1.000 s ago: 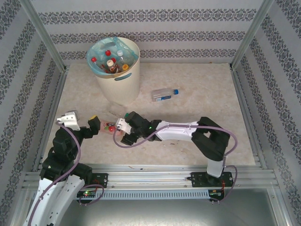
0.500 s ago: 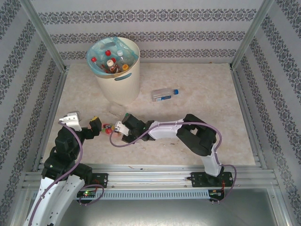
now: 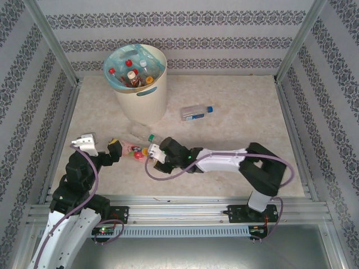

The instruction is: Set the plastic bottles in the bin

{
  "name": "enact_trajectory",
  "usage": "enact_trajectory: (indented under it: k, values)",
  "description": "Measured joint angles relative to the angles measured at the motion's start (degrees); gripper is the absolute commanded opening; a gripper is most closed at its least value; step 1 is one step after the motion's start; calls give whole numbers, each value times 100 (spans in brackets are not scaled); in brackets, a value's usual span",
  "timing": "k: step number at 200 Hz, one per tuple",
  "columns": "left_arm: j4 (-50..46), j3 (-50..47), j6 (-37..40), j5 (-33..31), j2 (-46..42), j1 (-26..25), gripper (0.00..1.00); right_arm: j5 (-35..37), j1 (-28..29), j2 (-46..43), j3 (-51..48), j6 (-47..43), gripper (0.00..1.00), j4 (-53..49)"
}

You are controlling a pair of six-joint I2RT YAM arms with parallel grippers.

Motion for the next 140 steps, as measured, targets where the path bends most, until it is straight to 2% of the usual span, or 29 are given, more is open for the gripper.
enact_trajectory:
  k: [31,74,93,111,140]
  values:
    - [13,262,-293,728,369,0,100,116,0,-1412,-765,227,14,37]
    - [433,931,-1126,2221,1392,0,100,111,-74,-3314,-1543,575,14,212]
    - [909,1038,-1582,2944,1703,0,100,129,-111,-3766,-1744,680,14,247]
    - [1434,1029,-2090,3545,1849,0,96,131,-109,-4065,-1847,739,14,271]
    - [2035,1027,-2583,4065,1993,0,84,125,-109,-4334,-1899,817,14,319]
